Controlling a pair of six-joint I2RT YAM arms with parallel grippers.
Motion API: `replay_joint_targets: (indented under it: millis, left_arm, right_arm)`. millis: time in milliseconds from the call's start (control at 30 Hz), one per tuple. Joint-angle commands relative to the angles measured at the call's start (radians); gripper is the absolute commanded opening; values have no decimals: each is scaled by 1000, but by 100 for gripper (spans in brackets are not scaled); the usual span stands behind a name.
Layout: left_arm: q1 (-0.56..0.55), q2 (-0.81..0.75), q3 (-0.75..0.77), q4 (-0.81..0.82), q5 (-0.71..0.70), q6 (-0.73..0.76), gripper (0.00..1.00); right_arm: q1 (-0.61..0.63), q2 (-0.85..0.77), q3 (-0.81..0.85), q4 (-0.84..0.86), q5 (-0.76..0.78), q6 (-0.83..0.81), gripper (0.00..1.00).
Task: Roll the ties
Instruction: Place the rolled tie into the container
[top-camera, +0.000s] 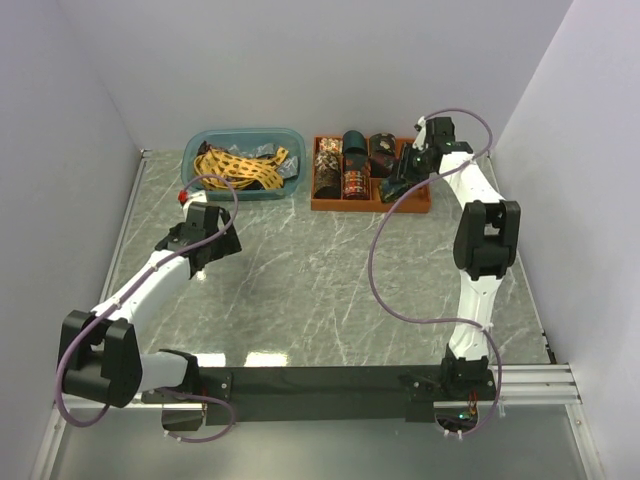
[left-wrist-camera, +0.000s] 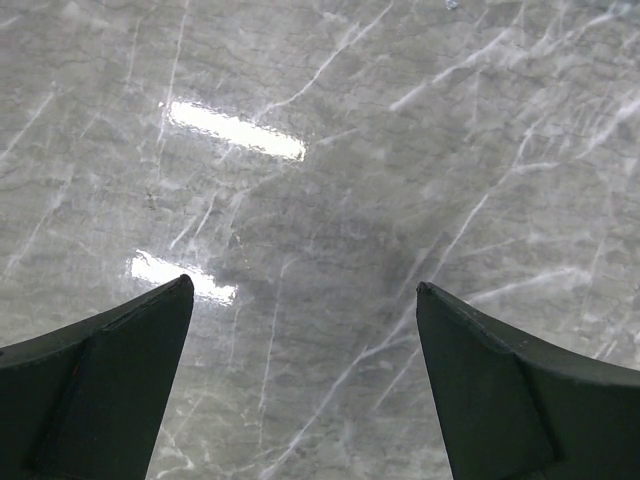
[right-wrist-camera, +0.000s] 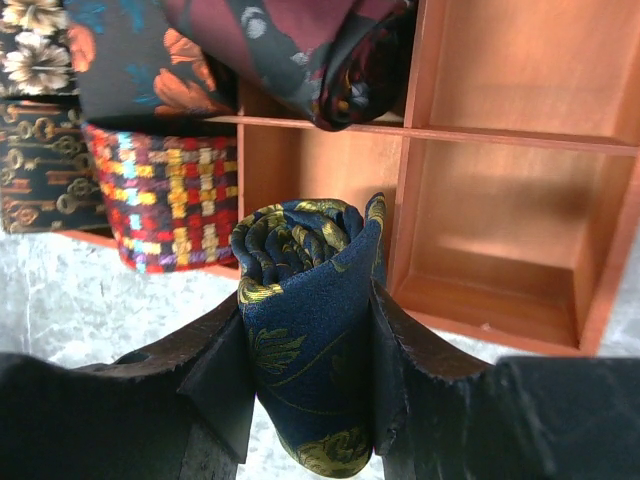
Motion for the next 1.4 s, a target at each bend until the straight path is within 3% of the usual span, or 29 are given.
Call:
replay_joint_targets:
  millis: [0,467,633,867,1033,1067,1200,1367]
  left_arm:
    - [4,3,7,34,-42,2,99]
    - [2,29,15,31,-65,8,99]
    - [2,33,18,33,-62,11,99]
    - [4,36,18,33,-54,13,99]
    - [4,43,21,34,-46,13,99]
    - [4,43,19,36,-46,14,99]
    - [4,41,19,33,-49,16,99]
    - [4,41,21,36,-48,17,99]
  right_arm:
    - [22,9,11,66,0,30,0]
    - [40,112,26,138,-2,134,0]
    - [40,132,-1,172,-58,185,6]
    - [36,104,-72,206,55,206,9]
    - [34,110,-78,200,54,206,21]
    - [34,106,-84,215,49,206,31]
    - [36,73,-118,243,35,209,48]
    - [34,38,-116,241,44,206,60]
